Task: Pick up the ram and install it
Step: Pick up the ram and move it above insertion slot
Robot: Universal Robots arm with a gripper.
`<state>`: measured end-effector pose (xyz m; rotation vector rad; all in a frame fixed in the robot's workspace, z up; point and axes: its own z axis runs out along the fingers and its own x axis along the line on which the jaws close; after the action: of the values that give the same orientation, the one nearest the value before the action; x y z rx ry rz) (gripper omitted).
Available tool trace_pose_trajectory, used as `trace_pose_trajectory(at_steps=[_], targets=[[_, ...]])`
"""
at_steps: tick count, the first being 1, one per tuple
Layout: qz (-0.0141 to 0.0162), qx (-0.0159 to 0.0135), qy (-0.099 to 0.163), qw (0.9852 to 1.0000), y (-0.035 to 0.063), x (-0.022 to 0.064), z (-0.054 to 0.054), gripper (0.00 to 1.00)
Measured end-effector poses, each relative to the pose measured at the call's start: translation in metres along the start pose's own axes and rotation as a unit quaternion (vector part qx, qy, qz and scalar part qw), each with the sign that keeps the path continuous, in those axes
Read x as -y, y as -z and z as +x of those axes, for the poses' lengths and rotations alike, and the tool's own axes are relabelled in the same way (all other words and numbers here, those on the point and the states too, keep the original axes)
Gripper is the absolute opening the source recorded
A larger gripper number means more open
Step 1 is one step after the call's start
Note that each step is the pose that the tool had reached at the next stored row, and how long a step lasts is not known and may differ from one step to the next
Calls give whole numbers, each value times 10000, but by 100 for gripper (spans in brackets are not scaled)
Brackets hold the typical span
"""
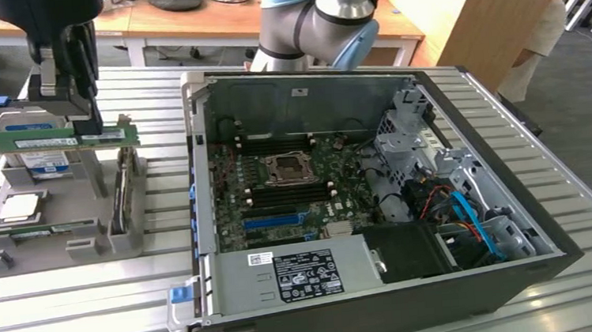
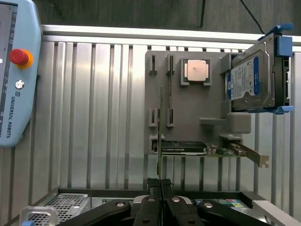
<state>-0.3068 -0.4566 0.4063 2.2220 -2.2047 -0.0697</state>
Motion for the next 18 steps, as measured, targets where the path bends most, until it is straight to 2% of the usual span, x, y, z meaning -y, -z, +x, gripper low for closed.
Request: trace_pose_trajectory(at_steps=[18], targets=[[0,0,8,10000,16,410,9,12]])
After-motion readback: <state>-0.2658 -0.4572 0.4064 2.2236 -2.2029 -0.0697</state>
